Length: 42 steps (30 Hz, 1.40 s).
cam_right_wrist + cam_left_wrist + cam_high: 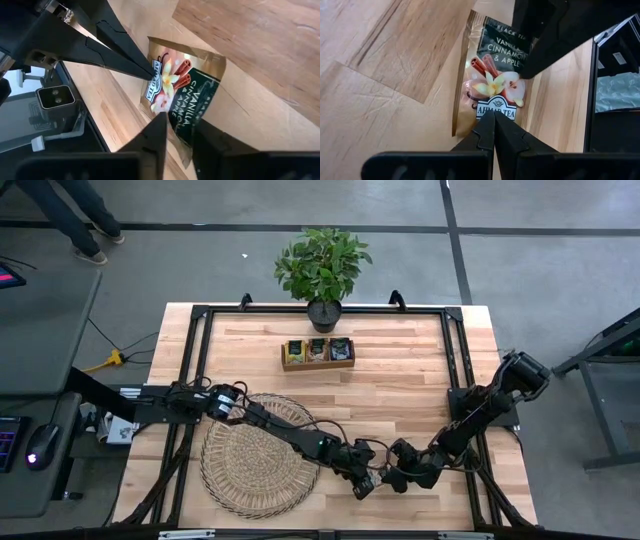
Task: Pick & Place Tea
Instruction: Put the brown tea bag into the middle section of the wooden organizer
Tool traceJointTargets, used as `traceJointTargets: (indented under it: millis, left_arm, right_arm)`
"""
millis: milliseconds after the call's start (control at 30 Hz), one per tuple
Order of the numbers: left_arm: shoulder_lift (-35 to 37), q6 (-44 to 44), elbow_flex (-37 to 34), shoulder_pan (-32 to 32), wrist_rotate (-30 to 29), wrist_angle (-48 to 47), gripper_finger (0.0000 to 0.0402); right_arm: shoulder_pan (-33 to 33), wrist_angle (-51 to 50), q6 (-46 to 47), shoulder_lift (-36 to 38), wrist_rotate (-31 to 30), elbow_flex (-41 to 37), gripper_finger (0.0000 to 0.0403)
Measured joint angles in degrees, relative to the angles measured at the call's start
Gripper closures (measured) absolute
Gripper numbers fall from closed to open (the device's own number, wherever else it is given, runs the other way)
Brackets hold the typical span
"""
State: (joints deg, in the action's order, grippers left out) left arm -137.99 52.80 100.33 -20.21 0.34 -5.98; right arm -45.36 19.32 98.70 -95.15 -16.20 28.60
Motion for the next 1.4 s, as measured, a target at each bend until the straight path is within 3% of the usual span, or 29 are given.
traceJointTargets:
  millis: [167, 500, 733, 933, 1167, 1333, 1400]
  left_arm:
    - [0.00, -0.27, 0.02, 0.00, 0.95, 0.00, 0.0401]
    - [2.33, -5.04, -0.26, 1.18, 10.06, -2.76, 0.0401]
    - [8.39, -9.99, -0.41, 1.57, 6.09, -10.33, 0.0401]
    - [14.23, -16.21, -0.04, 1.79, 1.55, -13.85, 0.0401]
    - [20.76, -21.42, -2.21, 1.90, -4.32, -25.00, 0.0401]
    - [27.17, -20.80, -11.13, 2.58, -5.09, -20.85, 0.0401]
    - [29.80, -18.94, -16.65, 2.70, -4.92, -12.38, 0.0401]
  right_arm:
    - [0.00, -0.18, -2.18, -0.02, -0.45, -0.03, 0.0395]
    - [-0.02, 0.26, -6.53, -0.04, 0.28, -0.11, 0.0401]
    - [0.00, 0.94, -10.98, 0.77, -1.07, -0.17, 0.0402]
    - [0.09, -4.19, -12.87, 4.45, -2.48, -0.48, 0.0402]
    - [0.45, -9.39, -16.36, 9.46, -2.13, -0.35, 0.0403]
    - [2.22, -14.00, -20.04, 14.02, -2.15, -0.32, 0.0403]
    - [3.71, -15.41, -22.18, 16.16, -2.36, -0.31, 0.0403]
